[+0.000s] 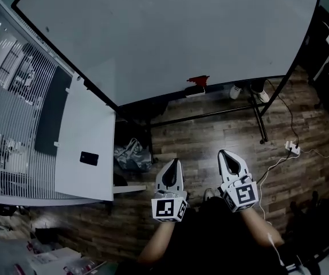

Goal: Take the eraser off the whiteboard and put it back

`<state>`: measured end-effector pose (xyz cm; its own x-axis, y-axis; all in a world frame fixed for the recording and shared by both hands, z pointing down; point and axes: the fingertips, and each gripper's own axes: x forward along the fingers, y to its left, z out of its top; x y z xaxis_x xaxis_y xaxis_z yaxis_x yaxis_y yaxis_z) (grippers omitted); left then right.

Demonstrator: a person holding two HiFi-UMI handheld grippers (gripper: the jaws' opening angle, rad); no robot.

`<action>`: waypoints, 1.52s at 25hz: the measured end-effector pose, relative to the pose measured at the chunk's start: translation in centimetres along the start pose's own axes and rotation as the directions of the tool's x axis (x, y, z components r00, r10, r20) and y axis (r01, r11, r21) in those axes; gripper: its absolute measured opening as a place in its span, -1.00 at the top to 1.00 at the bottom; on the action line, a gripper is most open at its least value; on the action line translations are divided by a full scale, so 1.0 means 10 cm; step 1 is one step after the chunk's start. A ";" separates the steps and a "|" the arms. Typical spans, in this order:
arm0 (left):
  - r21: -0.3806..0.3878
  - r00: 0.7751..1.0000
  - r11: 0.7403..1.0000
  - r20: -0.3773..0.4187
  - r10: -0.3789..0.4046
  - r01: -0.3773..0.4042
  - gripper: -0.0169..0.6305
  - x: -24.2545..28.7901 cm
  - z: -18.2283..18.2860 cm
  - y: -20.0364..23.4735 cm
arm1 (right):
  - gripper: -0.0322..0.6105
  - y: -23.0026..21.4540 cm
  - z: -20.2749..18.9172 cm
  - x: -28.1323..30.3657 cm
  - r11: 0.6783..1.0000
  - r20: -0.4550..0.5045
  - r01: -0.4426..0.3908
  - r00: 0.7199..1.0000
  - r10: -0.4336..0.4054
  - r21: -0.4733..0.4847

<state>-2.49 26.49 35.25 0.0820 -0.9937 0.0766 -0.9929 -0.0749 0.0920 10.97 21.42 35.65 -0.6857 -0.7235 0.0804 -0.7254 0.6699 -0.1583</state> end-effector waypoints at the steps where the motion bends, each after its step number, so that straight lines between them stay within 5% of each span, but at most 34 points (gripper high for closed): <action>1: 0.004 1.000 1.000 -0.004 0.002 -0.002 0.94 0.01 -0.01 -0.02 | 0.86 -0.03 0.01 0.01 1.000 0.002 -0.002 1.000 0.002 0.002; 17: 0.014 1.000 1.000 -0.008 0.025 -0.025 0.94 0.37 -0.01 0.08 | 0.86 -0.21 -0.10 0.43 1.000 -0.037 -0.013 0.999 0.013 0.006; 38: -0.025 0.987 0.987 -0.022 -0.162 0.162 0.94 1.31 -0.05 1.08 | 0.86 -0.15 -0.26 1.68 0.988 -0.063 0.151 0.986 -0.152 -0.024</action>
<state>-12.10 12.66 37.75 0.2439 -0.9663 0.0825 -0.9642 -0.2324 0.1280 0.32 8.70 39.80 -0.5695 -0.8051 0.1655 -0.8220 0.5566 -0.1207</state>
